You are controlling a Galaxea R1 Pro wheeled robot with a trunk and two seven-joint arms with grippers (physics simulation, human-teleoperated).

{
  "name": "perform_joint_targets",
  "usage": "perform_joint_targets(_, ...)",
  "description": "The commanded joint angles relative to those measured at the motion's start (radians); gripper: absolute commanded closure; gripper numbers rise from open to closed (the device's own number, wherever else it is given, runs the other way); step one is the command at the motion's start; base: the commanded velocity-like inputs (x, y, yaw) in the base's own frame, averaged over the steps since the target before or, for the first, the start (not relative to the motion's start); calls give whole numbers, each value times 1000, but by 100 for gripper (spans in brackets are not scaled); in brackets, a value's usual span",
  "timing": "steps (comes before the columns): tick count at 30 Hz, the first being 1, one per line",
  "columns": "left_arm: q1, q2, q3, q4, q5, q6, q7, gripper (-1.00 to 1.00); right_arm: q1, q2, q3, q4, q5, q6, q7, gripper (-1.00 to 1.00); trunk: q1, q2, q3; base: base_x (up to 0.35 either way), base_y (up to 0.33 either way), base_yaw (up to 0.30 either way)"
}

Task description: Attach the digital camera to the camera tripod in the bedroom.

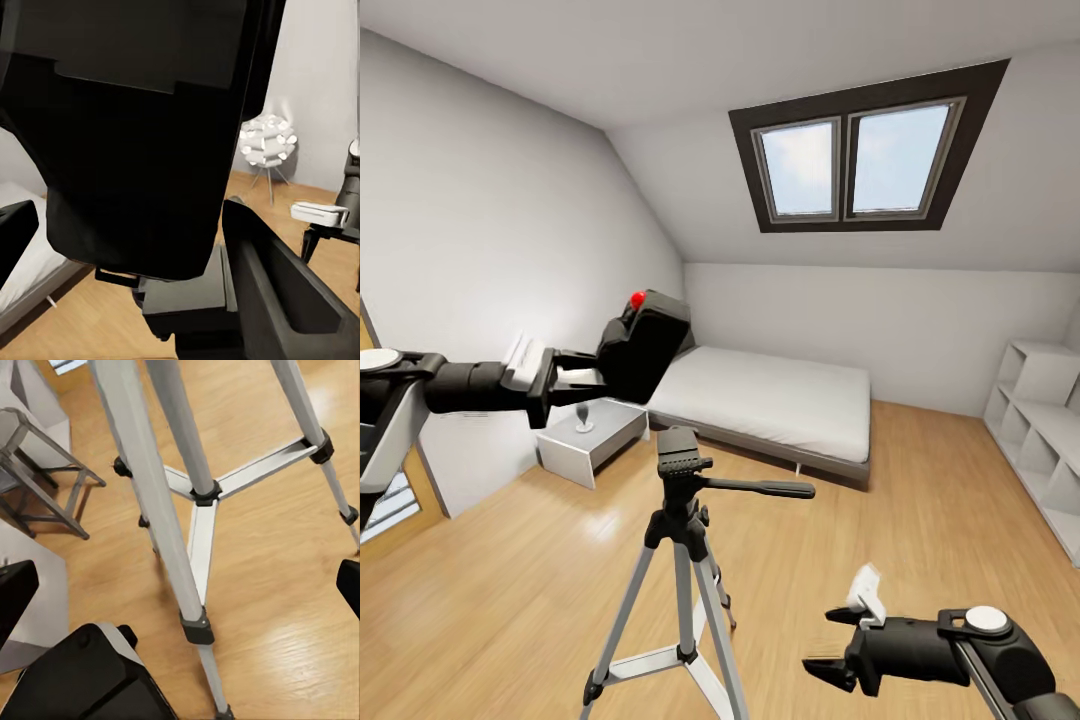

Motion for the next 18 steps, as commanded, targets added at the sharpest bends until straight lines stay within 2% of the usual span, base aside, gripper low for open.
perform_joint_targets(1,-8,1,-2,1,0,7,-10,100,-3,0,3,-1,7,4,26,-100,0,-1,-1,0,0,0)
perform_joint_targets(6,-31,1,-5,1,-12,10,-35,100,-14,3,10,-1,2,12,71,-100,0,-1,-1,0,0,0)
perform_joint_targets(10,-40,0,-5,1,-17,12,-45,100,-29,19,11,-1,0,19,86,-100,0,-1,-1,0,0,0)
perform_joint_targets(15,-67,1,-4,1,-20,14,-52,100,-41,72,11,0,5,43,95,-100,0,-1,-1,0,0,0)
perform_joint_targets(16,-67,1,-4,1,-20,14,-52,100,-41,72,11,0,5,43,95,-100,0,-1,-1,0,0,0)
perform_joint_targets(18,-88,1,-4,1,-20,15,-54,100,-45,105,11,0,7,59,97,-100,0,-1,-1,0,0,0)
